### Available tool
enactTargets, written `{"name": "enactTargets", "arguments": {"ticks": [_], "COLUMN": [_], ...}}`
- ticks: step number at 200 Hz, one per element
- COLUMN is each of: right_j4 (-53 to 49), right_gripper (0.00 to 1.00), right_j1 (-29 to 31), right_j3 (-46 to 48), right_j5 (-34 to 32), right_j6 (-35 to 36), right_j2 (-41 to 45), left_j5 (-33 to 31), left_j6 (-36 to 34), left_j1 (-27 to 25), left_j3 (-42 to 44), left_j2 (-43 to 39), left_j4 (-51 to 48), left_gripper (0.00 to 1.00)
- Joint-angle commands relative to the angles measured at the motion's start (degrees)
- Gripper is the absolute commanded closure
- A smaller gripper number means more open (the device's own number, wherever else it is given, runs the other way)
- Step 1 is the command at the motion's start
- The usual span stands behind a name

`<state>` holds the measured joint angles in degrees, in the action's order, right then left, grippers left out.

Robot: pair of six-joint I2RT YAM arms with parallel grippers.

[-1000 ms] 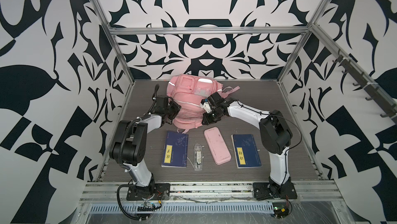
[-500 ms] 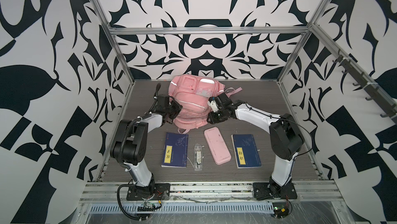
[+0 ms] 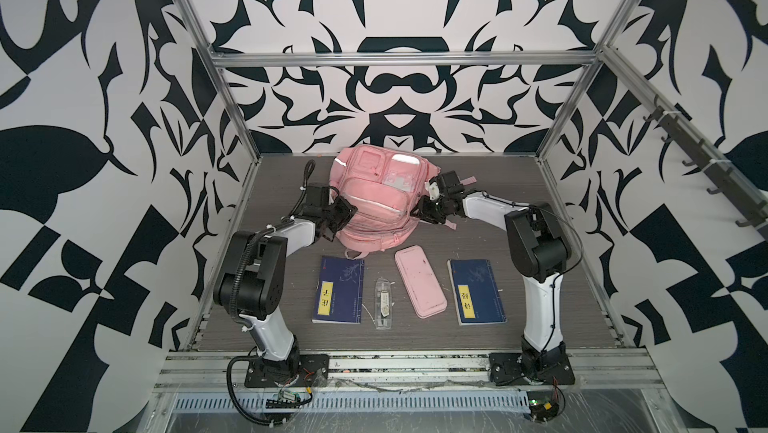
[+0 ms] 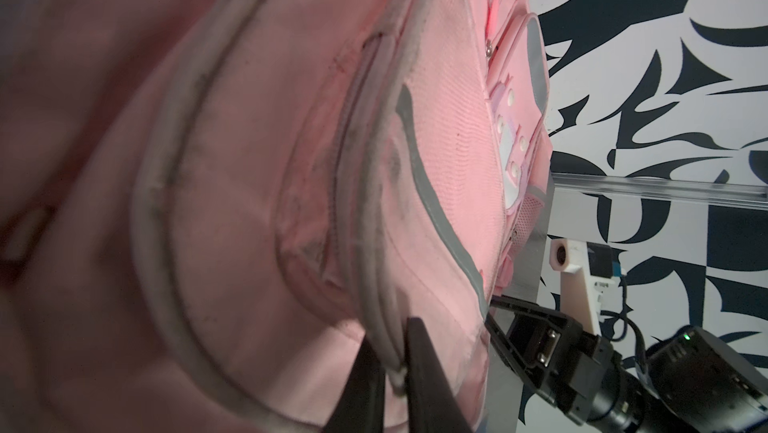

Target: Pack the student bag

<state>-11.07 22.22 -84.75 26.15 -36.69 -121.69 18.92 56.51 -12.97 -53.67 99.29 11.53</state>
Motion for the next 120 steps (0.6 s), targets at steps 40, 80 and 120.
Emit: {"name": "enactTargets", "arguments": {"ticks": [40, 80, 120], "right_j4": [-7.9, -10.3, -7.8], "right_gripper": [0.61, 0.53, 0.47], "right_j1": [-3.2, -2.4, -0.8], "right_j3": [-21.9, -19.4, -1.0], "right_j5": [2.4, 0.7, -5.5], "right_j6": [3.5, 6.8, 14.3], "right_j2": [-8.7, -3.7, 11.3], "left_j5": [3.4, 4.4, 3.3], "left_j6": [-0.8, -1.2, -4.6], "left_j1": [-4.7, -5.8, -5.9], "left_j3": [0.6, -0.1, -0.8], "left_j2": [-0.6, -0.2, -2.0], "left_j4": [-0.7, -0.9, -4.3], "left_gripper": [0.86, 0.71, 0.49]}}
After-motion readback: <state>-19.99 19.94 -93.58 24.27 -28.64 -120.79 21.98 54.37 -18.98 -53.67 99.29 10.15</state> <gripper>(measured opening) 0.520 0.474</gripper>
